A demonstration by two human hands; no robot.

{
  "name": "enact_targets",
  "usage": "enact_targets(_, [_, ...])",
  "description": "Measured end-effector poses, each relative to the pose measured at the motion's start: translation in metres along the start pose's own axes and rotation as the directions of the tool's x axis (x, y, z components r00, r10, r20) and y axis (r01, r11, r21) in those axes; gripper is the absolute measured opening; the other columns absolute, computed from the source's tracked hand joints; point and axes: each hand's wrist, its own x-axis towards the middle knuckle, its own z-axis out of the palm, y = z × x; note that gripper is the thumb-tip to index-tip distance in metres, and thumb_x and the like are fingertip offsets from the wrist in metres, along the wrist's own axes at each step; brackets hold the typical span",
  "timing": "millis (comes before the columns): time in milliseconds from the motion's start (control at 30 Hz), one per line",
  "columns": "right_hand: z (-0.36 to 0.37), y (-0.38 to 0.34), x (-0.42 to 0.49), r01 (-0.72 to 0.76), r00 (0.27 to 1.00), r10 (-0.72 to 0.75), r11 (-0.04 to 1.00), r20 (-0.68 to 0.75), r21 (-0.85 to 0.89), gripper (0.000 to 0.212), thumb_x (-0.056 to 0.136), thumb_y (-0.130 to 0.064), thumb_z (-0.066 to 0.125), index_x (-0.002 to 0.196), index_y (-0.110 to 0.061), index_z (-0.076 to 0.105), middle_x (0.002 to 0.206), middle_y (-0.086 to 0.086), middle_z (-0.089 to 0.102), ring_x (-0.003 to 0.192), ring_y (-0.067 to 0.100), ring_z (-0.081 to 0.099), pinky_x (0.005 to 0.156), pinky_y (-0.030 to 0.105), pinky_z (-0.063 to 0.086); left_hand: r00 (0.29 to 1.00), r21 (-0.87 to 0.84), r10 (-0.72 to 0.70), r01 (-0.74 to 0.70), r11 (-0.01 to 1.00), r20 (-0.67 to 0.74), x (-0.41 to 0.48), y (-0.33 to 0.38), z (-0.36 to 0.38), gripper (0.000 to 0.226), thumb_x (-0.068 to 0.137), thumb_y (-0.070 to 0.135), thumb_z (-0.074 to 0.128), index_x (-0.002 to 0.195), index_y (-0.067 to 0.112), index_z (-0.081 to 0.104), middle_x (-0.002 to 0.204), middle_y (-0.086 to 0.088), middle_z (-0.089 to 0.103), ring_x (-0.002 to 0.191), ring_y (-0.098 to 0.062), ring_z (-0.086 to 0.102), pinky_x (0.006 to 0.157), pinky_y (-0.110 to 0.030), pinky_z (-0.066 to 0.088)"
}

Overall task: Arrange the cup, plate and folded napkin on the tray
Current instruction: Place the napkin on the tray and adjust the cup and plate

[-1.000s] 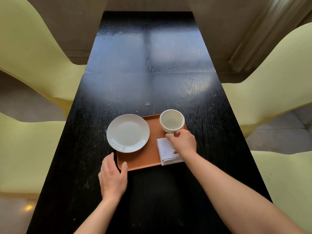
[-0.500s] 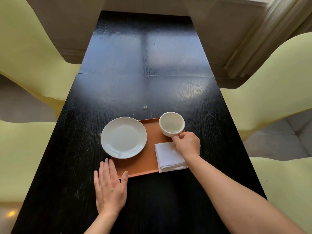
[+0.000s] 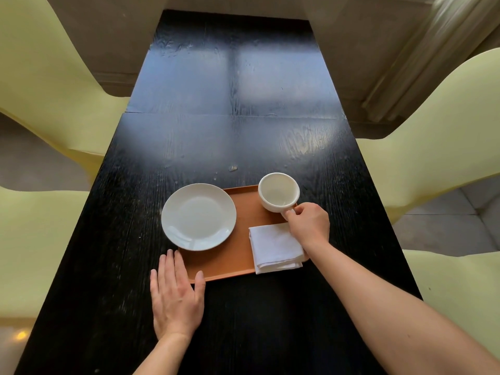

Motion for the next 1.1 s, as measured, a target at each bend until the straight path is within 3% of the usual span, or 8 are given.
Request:
enact_targets(367, [0.001, 0.001, -0.001, 0.01, 1.0, -0.009, 1.0, -0.02, 0.03, 0.033, 0.09, -0.031, 0.069, 0.065, -0.01, 0.073, 0.066, 0.005, 0.069, 0.058, 0.007, 0.053, 0.049, 0.02, 0.031, 1.0, -0.02, 0.005, -0.006, 1.0, -0.019, -0.001, 0.0, -0.001, 0.074, 0.091, 0.043, 0.025, 0.148, -0.002, 0.036, 0.157, -0.019, 0.037, 0.148, -0.03, 0.029, 0.123, -0.05, 0.017])
enact_targets(467, [0.002, -0.001, 0.002, 0.003, 1.0, -0.003, 0.999, -0.012, 0.04, 0.036, 0.091, -0.031, 0.068, 0.062, -0.01, 0.07, 0.062, 0.005, 0.068, 0.059, 0.011, 0.057, 0.048, 0.021, 0.031, 1.0, -0.03, 0.005, -0.006, 1.0, -0.022, 0.0, -0.001, 0.001, 0.073, 0.091, 0.042, 0.026, 0.148, -0.002, 0.036, 0.156, -0.02, 0.038, 0.148, -0.031, 0.029, 0.122, -0.05, 0.017])
enact_targets(600, [-0.001, 0.001, 0.005, 0.011, 0.999, -0.014, 0.996, 0.034, 0.085, 0.033, 0.089, -0.038, 0.069, 0.068, -0.012, 0.073, 0.067, 0.004, 0.071, 0.069, 0.02, 0.068, 0.061, 0.032, 0.052, 1.0, -0.032, 0.004, -0.004, 0.999, -0.021, 0.0, -0.003, 0.003, 0.072, 0.091, 0.04, 0.026, 0.148, -0.002, 0.036, 0.156, -0.019, 0.038, 0.148, -0.031, 0.029, 0.122, -0.05, 0.016])
enact_targets(667, [-0.007, 0.007, 0.005, -0.007, 1.0, 0.007, 0.991, -0.003, 0.135, 0.034, 0.09, -0.044, 0.066, 0.074, -0.014, 0.073, 0.076, 0.001, 0.071, 0.074, 0.019, 0.066, 0.07, 0.039, 0.055, 1.0, -0.029, 0.003, -0.004, 1.0, -0.02, 0.0, -0.003, 0.004, 0.071, 0.091, 0.04, 0.026, 0.148, -0.001, 0.035, 0.157, -0.019, 0.038, 0.148, -0.03, 0.029, 0.123, -0.05, 0.016])
enact_targets(733, [-0.01, 0.018, 0.002, -0.044, 0.996, 0.053, 0.99, -0.066, 0.132, 0.034, 0.097, -0.037, 0.056, 0.077, -0.014, 0.071, 0.083, 0.005, 0.069, 0.079, 0.022, 0.064, 0.072, 0.041, 0.055, 1.0, -0.036, -0.002, 0.001, 0.999, -0.019, 0.0, -0.003, 0.004, 0.071, 0.09, 0.039, 0.026, 0.148, -0.001, 0.035, 0.157, -0.019, 0.037, 0.149, -0.03, 0.028, 0.123, -0.05, 0.015])
enact_targets(800, [-0.006, 0.029, -0.004, -0.087, 0.995, 0.089, 0.995, -0.035, 0.053, 0.03, 0.1, -0.024, 0.05, 0.082, -0.012, 0.071, 0.088, 0.009, 0.069, 0.083, 0.025, 0.065, 0.074, 0.04, 0.055, 1.0, -0.056, -0.005, 0.004, 0.998, -0.02, 0.0, -0.002, 0.002, 0.071, 0.09, 0.038, 0.025, 0.148, -0.002, 0.035, 0.157, -0.019, 0.037, 0.149, -0.031, 0.028, 0.123, -0.05, 0.015])
enact_targets(967, [0.005, 0.048, -0.022, -0.095, 0.995, 0.095, 0.995, 0.015, 0.021, 0.02, 0.098, -0.012, 0.057, 0.104, -0.014, 0.076, 0.101, 0.004, 0.074, 0.096, 0.022, 0.067, 0.077, 0.03, 0.05, 1.0, -0.151, -0.026, 0.024, 0.988, -0.017, -0.001, -0.001, -0.004, 0.066, 0.09, 0.026, 0.028, 0.149, -0.002, 0.034, 0.158, -0.018, 0.036, 0.15, -0.029, 0.027, 0.124, -0.048, 0.013])
enact_targets(1100, [0.008, 0.053, -0.031, -0.11, 0.994, 0.109, 0.993, 0.015, 0.039, 0.018, 0.096, -0.013, 0.06, 0.101, -0.015, 0.077, 0.097, 0.002, 0.075, 0.089, 0.017, 0.064, 0.074, 0.029, 0.048, 0.998, -0.265, -0.064, 0.057, 0.963, -0.019, -0.001, -0.002, -0.007, 0.055, 0.096, 0.013, 0.035, 0.149, -0.004, 0.034, 0.157, -0.018, 0.037, 0.149, -0.028, 0.028, 0.125, -0.047, 0.012])
